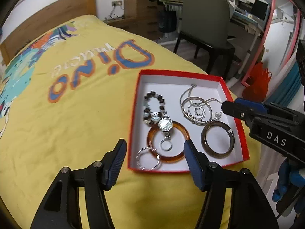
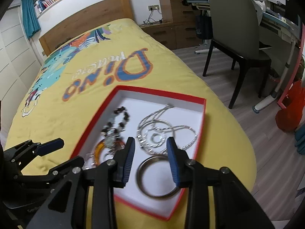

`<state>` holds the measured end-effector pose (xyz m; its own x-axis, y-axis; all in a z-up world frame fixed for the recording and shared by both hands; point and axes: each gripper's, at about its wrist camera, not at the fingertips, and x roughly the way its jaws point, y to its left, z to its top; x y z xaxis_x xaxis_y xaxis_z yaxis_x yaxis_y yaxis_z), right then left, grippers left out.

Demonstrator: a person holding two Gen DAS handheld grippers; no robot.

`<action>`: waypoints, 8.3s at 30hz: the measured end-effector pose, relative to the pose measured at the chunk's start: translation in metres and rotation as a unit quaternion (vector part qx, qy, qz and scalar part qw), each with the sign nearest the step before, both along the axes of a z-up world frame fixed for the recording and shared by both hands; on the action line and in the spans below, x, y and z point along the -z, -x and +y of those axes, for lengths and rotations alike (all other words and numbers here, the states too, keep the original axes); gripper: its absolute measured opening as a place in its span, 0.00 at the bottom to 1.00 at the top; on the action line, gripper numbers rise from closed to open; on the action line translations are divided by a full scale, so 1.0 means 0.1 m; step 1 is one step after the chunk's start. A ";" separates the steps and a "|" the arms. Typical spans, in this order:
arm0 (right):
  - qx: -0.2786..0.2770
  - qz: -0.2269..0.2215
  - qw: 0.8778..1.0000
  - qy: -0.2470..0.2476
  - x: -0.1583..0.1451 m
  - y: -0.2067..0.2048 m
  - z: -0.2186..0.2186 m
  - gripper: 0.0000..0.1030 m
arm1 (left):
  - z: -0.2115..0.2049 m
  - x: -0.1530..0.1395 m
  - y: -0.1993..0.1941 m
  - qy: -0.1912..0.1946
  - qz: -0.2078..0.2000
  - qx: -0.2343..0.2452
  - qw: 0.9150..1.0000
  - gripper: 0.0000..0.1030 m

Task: Organize jewelry

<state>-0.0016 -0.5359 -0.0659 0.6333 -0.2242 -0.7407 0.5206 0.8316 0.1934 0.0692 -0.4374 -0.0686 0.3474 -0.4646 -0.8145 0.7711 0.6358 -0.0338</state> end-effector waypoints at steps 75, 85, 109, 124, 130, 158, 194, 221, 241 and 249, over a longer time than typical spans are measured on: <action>-0.108 0.019 0.993 0.050 0.10 0.38 2.33 0.65 | 2.76 -0.29 0.69 0.000 -0.085 -0.241 0.967 0.88; -0.099 0.014 0.993 0.069 0.12 0.37 2.30 0.65 | 2.78 -0.20 0.65 0.000 -0.072 -0.245 0.967 0.91; -0.109 0.006 0.990 0.088 0.11 0.25 2.25 0.65 | 2.72 -0.01 0.52 -0.007 -0.053 -0.245 0.968 0.91; -0.109 0.008 0.990 0.084 0.14 0.22 2.22 0.65 | 2.68 0.06 0.49 -0.017 -0.049 -0.244 0.968 0.91; -0.110 0.010 0.990 0.084 0.16 0.22 2.22 0.65 | 2.69 0.08 0.47 -0.019 -0.049 -0.245 0.968 0.91; -0.114 0.037 0.990 0.080 0.33 0.17 2.25 0.65 | 2.76 0.17 0.42 -0.029 -0.037 -0.249 0.967 0.92; -0.118 0.047 0.990 0.067 0.47 0.09 2.22 0.65 | 2.79 0.33 0.31 -0.039 -0.021 -0.255 0.966 0.93; -0.119 0.048 0.990 0.066 0.48 0.09 2.21 0.65 | 2.79 0.34 0.31 -0.042 -0.020 -0.255 0.966 0.94; -0.119 0.047 0.990 0.061 0.54 0.11 2.19 0.65 | 2.77 0.37 0.29 -0.049 -0.025 -0.248 0.967 0.94; -0.118 0.046 0.990 0.060 0.54 0.11 2.18 0.65 | 2.76 0.36 0.30 -0.050 -0.027 -0.246 0.968 0.94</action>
<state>-0.0125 -0.3176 -0.1194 0.6105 -0.1682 -0.7740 0.3195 0.9464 0.0464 0.0395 -0.1617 -0.1044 0.5490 -0.1516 -0.8220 0.3735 0.9242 0.0790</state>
